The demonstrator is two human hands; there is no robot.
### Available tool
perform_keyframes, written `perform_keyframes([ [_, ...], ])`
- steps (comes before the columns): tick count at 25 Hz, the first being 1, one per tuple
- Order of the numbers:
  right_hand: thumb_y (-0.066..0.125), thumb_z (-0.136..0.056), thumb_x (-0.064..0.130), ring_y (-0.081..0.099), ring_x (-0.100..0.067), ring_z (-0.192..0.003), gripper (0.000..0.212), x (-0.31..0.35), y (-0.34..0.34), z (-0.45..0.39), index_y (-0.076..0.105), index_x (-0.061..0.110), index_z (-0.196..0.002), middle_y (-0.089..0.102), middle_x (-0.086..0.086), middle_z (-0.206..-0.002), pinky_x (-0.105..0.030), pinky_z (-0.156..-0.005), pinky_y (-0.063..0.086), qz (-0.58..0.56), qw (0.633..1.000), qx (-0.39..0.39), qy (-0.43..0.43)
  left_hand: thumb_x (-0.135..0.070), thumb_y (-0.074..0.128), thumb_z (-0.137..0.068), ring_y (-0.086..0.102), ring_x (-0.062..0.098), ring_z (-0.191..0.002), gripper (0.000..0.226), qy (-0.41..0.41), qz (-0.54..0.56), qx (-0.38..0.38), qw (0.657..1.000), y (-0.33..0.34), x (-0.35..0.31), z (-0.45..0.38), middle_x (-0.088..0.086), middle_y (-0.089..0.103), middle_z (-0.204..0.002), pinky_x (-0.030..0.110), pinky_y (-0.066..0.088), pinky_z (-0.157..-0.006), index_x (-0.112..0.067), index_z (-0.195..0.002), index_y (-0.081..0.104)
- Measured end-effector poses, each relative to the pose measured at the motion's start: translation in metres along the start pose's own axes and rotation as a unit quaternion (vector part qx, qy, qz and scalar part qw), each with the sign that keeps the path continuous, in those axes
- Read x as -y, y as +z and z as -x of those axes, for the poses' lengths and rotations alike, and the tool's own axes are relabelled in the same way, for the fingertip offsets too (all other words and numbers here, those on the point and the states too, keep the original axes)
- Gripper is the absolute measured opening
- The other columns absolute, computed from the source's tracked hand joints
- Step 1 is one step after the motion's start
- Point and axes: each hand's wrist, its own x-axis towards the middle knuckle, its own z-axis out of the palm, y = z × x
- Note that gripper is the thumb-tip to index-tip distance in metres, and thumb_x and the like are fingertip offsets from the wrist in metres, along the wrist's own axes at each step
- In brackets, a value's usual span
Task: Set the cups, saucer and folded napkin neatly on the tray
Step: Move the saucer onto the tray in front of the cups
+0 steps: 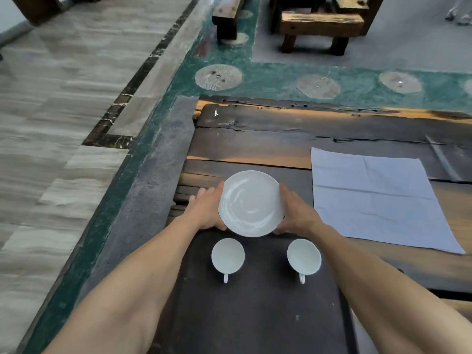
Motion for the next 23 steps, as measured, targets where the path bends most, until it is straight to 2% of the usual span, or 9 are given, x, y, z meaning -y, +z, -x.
perform_keyframes([
  [4, 0.083, -0.056, 0.024, 0.057, -0.026, -0.094, 0.101, 0.01, 0.004, 0.035, 0.023, 0.029, -0.138, 0.048, -0.001, -0.115, -0.047, -0.073, 0.057, 0.002, 1.0, -0.003, -0.002, -0.035, 0.083, -0.057, 0.039, 0.025, -0.105, 0.101, -0.005, 0.013, -0.008, 1.0, 0.001, -0.003, 0.04, -0.004, 0.047, -0.103, 0.044, 0.038, -0.082, -0.032, -0.138, 0.022],
  [10, 0.084, -0.05, 0.032, 0.057, -0.025, -0.101, 0.099, 0.019, 0.027, 0.088, 0.03, 0.027, -0.132, 0.052, 0.001, -0.116, -0.047, -0.078, 0.055, -0.013, 1.0, 0.007, -0.016, -0.033, 0.081, -0.055, 0.037, 0.023, -0.103, 0.097, -0.029, 0.035, -0.014, 0.999, 0.023, -0.007, 0.106, -0.007, 0.044, -0.095, 0.044, 0.041, -0.084, -0.032, -0.134, 0.025],
  [15, 0.084, -0.047, 0.036, 0.058, -0.022, -0.102, 0.1, 0.021, 0.059, 0.127, 0.031, 0.026, -0.131, 0.054, 0.004, -0.116, -0.047, -0.082, 0.054, -0.012, 0.999, 0.019, -0.024, -0.031, 0.083, -0.055, 0.037, 0.024, -0.111, 0.1, -0.055, 0.036, -0.011, 0.998, 0.053, -0.006, 0.153, -0.007, 0.046, -0.101, 0.042, 0.034, -0.075, -0.032, -0.134, 0.022],
  [18, 0.083, -0.046, 0.04, 0.059, -0.021, -0.097, 0.098, 0.02, 0.08, 0.145, 0.03, 0.03, -0.128, 0.053, 0.006, -0.11, -0.049, -0.076, 0.056, -0.003, 0.999, 0.029, -0.013, -0.031, 0.085, -0.057, 0.04, 0.027, -0.114, 0.106, -0.061, 0.034, -0.011, 0.998, 0.074, -0.003, 0.175, -0.002, 0.049, -0.108, 0.042, 0.038, -0.078, -0.03, -0.139, 0.017],
  [20, 0.08, -0.048, 0.038, 0.059, -0.021, -0.093, 0.096, 0.019, 0.094, 0.155, 0.028, 0.031, -0.128, 0.052, 0.006, -0.104, -0.048, -0.073, 0.056, 0.006, 0.999, 0.038, -0.004, -0.031, 0.084, -0.06, 0.041, 0.029, -0.117, 0.109, -0.068, 0.04, -0.003, 0.997, 0.088, 0.001, 0.189, 0.0, 0.05, -0.112, 0.045, 0.042, -0.085, -0.03, -0.144, 0.015],
  [23, 0.078, -0.05, 0.032, 0.057, -0.018, -0.09, 0.09, 0.02, 0.117, 0.167, 0.029, 0.03, -0.125, 0.05, 0.007, -0.1, -0.047, -0.072, 0.055, 0.009, 0.998, 0.063, -0.002, -0.029, 0.083, -0.062, 0.036, 0.03, -0.123, 0.106, -0.085, 0.059, 0.013, 0.995, 0.106, 0.009, 0.21, 0.0, 0.05, -0.113, 0.051, 0.041, -0.094, -0.032, -0.144, 0.015],
])
